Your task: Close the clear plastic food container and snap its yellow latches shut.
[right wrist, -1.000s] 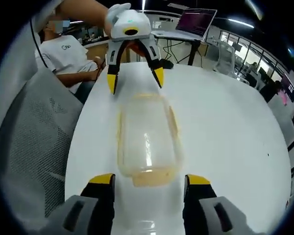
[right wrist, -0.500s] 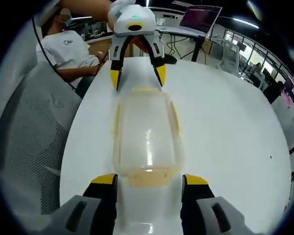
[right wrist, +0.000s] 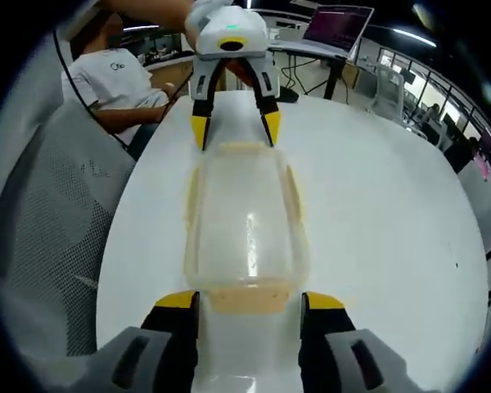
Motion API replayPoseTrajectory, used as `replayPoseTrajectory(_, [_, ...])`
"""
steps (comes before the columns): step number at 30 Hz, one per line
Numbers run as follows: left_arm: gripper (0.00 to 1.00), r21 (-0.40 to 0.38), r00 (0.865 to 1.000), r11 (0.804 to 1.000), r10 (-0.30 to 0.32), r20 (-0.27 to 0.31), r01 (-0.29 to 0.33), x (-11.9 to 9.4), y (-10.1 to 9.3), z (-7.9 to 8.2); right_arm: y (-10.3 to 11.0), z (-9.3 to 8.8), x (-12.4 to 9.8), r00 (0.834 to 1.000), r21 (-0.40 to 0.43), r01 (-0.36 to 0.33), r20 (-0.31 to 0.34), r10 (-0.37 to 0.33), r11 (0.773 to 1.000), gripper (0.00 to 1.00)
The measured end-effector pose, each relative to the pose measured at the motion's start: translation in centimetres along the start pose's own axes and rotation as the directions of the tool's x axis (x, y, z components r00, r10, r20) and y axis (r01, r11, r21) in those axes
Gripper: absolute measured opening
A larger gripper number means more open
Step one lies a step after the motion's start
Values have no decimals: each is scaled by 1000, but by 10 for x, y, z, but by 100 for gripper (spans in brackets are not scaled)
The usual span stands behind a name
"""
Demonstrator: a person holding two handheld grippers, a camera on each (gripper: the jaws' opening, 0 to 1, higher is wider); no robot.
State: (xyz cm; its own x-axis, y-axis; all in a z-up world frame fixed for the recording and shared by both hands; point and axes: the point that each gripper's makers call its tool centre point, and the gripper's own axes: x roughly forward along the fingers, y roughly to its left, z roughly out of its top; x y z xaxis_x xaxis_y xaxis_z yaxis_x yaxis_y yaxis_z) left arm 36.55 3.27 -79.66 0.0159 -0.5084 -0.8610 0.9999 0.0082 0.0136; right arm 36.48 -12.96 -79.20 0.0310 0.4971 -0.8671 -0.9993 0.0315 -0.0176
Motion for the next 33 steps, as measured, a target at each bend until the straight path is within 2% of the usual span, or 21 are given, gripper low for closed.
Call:
replayPoseTrajectory(9, [47,6,1000,1000,-9,0,9,3,1,0,-1,-1,4,1000,-9,-2,-8,2,1000,44])
replayPoseTrajectory(33, [43,6,1000,1000,-4,0,4,5,4,0,3,-6,11,998,-32,-33,-54,31,999,39])
